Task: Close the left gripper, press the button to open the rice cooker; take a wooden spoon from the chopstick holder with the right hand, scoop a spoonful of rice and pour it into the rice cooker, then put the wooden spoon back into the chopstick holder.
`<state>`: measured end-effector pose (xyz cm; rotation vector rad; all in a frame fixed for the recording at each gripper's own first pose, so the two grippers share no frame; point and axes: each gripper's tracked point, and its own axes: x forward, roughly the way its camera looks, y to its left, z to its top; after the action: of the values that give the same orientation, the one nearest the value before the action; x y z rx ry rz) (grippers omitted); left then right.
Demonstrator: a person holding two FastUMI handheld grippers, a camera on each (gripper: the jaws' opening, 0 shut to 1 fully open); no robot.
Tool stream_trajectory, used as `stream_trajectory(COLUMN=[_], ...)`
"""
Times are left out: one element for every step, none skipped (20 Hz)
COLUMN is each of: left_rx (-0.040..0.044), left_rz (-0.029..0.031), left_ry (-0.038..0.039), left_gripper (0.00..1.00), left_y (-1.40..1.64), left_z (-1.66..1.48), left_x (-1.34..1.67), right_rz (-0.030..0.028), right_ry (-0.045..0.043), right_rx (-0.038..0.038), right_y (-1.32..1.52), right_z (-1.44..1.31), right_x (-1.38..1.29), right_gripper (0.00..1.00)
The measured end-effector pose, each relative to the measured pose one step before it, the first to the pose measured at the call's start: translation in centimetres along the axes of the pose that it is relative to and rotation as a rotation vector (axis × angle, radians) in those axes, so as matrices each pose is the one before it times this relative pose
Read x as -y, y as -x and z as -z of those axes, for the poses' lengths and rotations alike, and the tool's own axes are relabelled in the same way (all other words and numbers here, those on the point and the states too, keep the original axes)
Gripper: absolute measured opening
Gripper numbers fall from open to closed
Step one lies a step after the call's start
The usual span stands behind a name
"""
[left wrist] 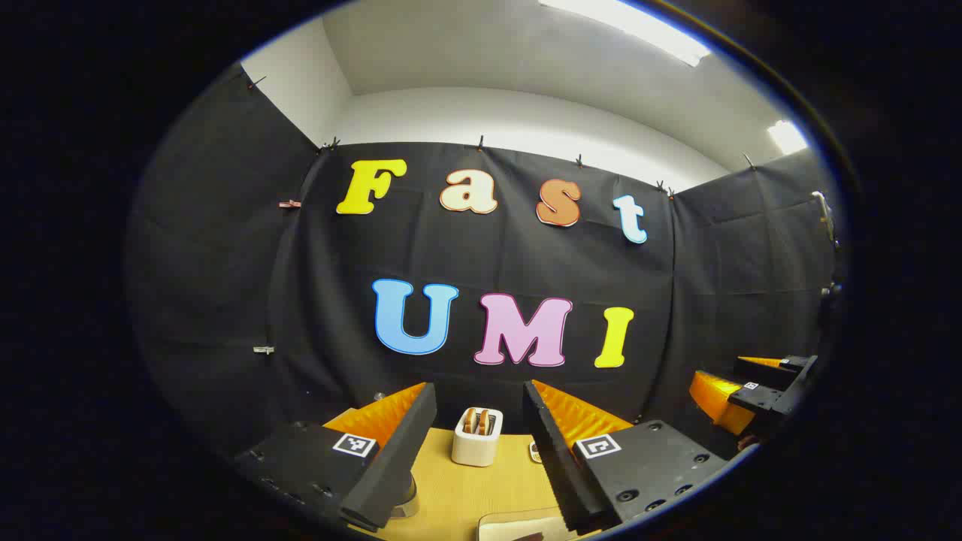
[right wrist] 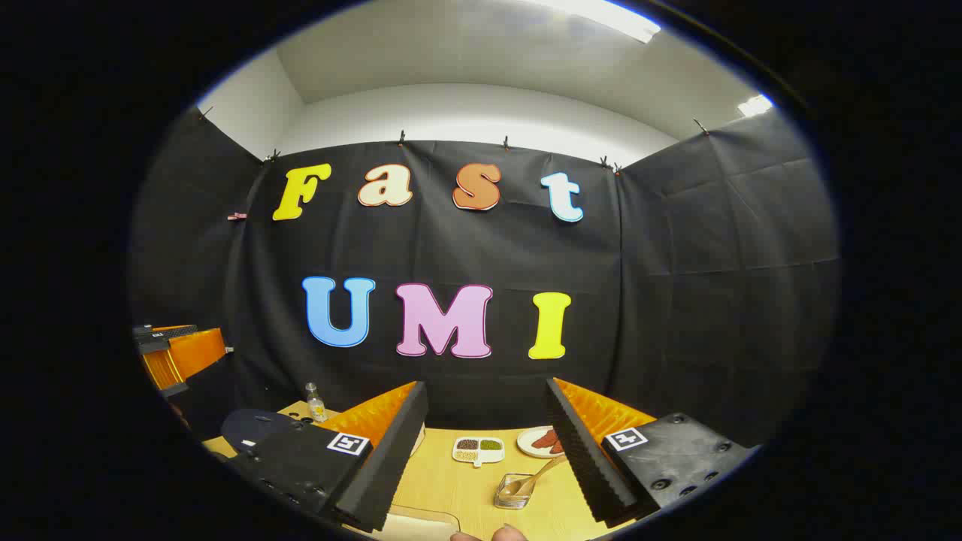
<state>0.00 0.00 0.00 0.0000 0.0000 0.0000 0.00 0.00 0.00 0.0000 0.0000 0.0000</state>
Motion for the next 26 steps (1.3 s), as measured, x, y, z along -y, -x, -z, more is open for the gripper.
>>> stream_trajectory(left_rx=[-0.00575, -0.00293, 0.0014, 0.00403, 0.00069, 0.00063, 0.00945, 0.00544, -0.00293, -0.00347, 0.00717, 0.00415, -0.00427, -0.00423, 0.00369, 0.00381, -0.00136, -0.00111, -0.00013, -0.00481, -0.00647, -0.0056, -0.00411, -0.00331, -0.00129, -0.0028], left_rz=[0.01335, 0.01604, 0.0086, 0.00068, -0.00505, 0.0004, 0.00797, 0.00376, -0.00301, -0.00606, -0.00341, -0.0074, -0.01405, -0.01193, -0.00914, -0.00867, -0.00415, -0.0045, -0.00166, -0.00142, -0.00246, -0.00175, -0.00415, -0.00237, -0.0019, -0.00142], left_ry=[-0.00057, 0.00426, 0.00455, 0.004, 0.00589, 0.00724, 0.00187, -0.00851, -0.00857, 0.00004, 0.00798, 0.00157, -0.01124, -0.01393, -0.00681, 0.00001, 0.00525, 0.00678, 0.00547, 0.00282, 0.00056, 0.00044, 0.0007, 0.00186, 0.00204, 0.00001], left_gripper=[0.82, 0.82, 0.82, 0.82, 0.82, 0.82, 0.82, 0.82, 0.82, 0.81, 0.81, 0.82, 0.82, 0.82, 0.82, 0.82, 0.82, 0.82, 0.82, 0.82, 0.82, 0.82, 0.82, 0.82, 0.82, 0.82], left_y=[0.083, 0.058, 0.087, 0.011, 0.011, 0.117, 0.142, 0.079, 0.099, 0.042, 0.014, -0.121, 0.006, 0.133, 0.059, -0.088, 0.042, 0.057, -0.01, -0.019, -0.152, -0.089, -0.103, -0.092, -0.008, -0.022], left_z=[0.06, 0.246, -0.118, -0.122, -0.187, 0.157, -0.286, -0.131, 0.089, 0.116, -0.239, -0.208, -0.061, 0.368, -0.131, -0.123, 0.013, 0.191, -0.016, 0.328, 0.163, 0.287, 0.036, 0.187, 0.018, 0.234], left_x=[-0.415, -0.009, -0.21, -0.395, -0.364, 0.009, 0.21, 0.165, -0.133, -0.097, 0.084, 0.038, -0.253, -0.264, -0.116, 0.016, -0.057, -0.054, -0.051, -0.109, -0.15, -0.197, -0.257, -0.259, -0.263, -0.295], right_rz=[0.01213, 0.00917, 0.0039, -0.00052, 0.00324, 0.00344, 0.00144, -0.00368, -0.00679, -0.0086, -0.00791, -0.00954, -0.01111, -0.00805, -0.00964, -0.00699, -0.00181, 0.00086, 0.00001, -0.00125, -0.00207, -0.00316, -0.00375, -0.00277, -0.00024, -0.00074], right_ry=[0.01131, 0.00699, 0.00518, 0.00503, 0.0055, 0.00104, -0.00309, -0.00347, -0.00149, 0.00033, 0.00093, -0.00082, -0.0057, -0.00748, -0.0084, -0.00562, -0.00389, -0.00325, -0.00151, 0.00063, 0.00142, 0.00141, 0.00224, 0.00205, 0.00097, 0.00125], right_rx=[0.00417, 0.00798, 0.00496, 0.00141, -0.00528, -0.00196, 0.0032, -0.00063, -0.00528, -0.00344, 0.00282, 0.00484, -0.00041, -0.01003, -0.01301, -0.0138, -0.00946, -0.00277, 0.00022, -0.00244, -0.00437, -0.00496, -0.00382, -0.00588, -0.00656, -0.00936], right_y=[0.095, 0.381, 0.269, 0.195, 0.114, 0.116, 0.09, 0.019, -0.037, -0.072, -0.07, -0.102, -0.281, -0.199, -0.196, -0.21, -0.287, -0.142, -0.17, -0.072, -0.063, -0.137, -0.171, -0.223, -0.177, -0.225], right_z=[-0.044, -0.249, -0.204, -0.066, 0.089, -0.016, -0.23, -0.072, 0.14, 0.105, -0.129, -0.112, 0.127, 0.379, 0.536, 0.33, 0.264, 0.034, -0.011, 0.106, 0.317, 0.211, 0.247, 0.189, 0.35, 0.347], right_x=[-0.138, -0.124, -0.272, -0.218, 0.02, 0.042, -0.065, -0.172, -0.253, -0.19, -0.133, -0.133, -0.271, -0.188, -0.162, -0.124, 0.136, 0.156, 0.049, -0.019, -0.063, -0.127, -0.158, -0.178, -0.123, -0.133], right_gripper=[0.98, 0.95, 0.97, 0.97, 0.95, 0.98, 0.98, 0.96, 0.98, 0.98, 0.98, 0.98, 0.97, 0.97, 0.98, 0.98, 0.97, 0.98, 0.98, 0.96, 0.98, 0.98, 0.98, 0.98, 0.98, 0.98])
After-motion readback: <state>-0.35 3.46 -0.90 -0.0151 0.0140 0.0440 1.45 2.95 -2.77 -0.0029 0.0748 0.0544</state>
